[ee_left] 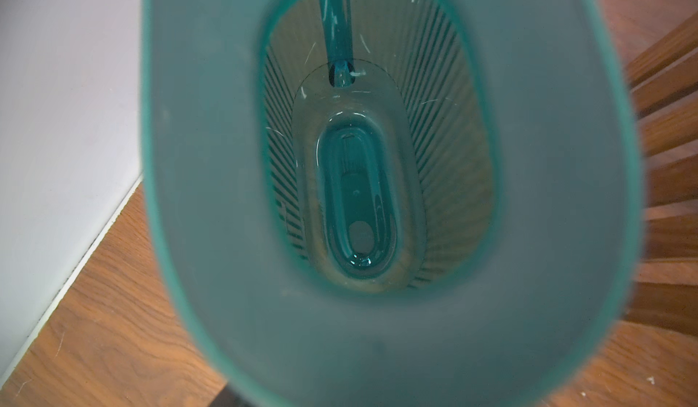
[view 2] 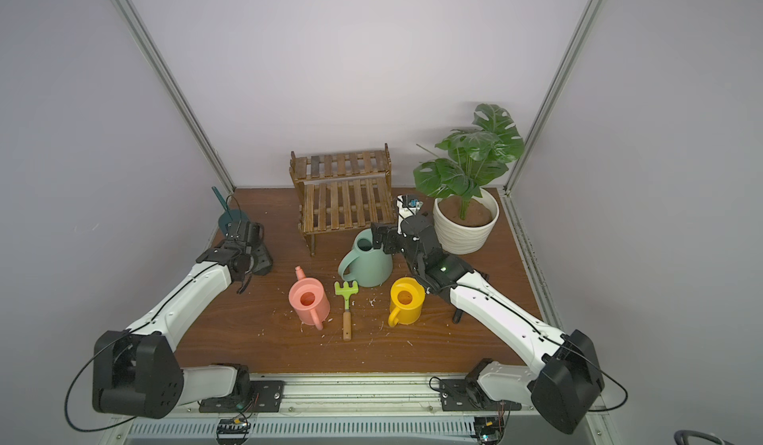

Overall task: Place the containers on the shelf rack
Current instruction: 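Pick up a container from the center of the board.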

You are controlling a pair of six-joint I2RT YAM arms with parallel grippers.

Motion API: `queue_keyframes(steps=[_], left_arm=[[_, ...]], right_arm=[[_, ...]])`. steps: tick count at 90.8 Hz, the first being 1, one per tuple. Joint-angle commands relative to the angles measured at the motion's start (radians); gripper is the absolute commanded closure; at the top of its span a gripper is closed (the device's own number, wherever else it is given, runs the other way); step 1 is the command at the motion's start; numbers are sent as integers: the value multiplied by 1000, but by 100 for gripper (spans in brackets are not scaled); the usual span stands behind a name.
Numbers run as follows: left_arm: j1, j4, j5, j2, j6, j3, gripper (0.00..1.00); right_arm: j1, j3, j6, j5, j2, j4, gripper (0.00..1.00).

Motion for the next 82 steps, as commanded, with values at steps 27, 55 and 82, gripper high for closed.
queue_keyframes(steps=[27, 55, 82], left_arm=[[122, 54, 98, -52, 151, -75, 45], [126, 286, 108, -60, 300, -182, 54], [126, 481, 117, -64, 369, -276, 71]], right_arm=[[-4, -19, -2, -25, 8, 40, 3], [-3, -20, 0, -32, 17, 43, 4], [-3, -28, 4, -36, 17, 37, 5]])
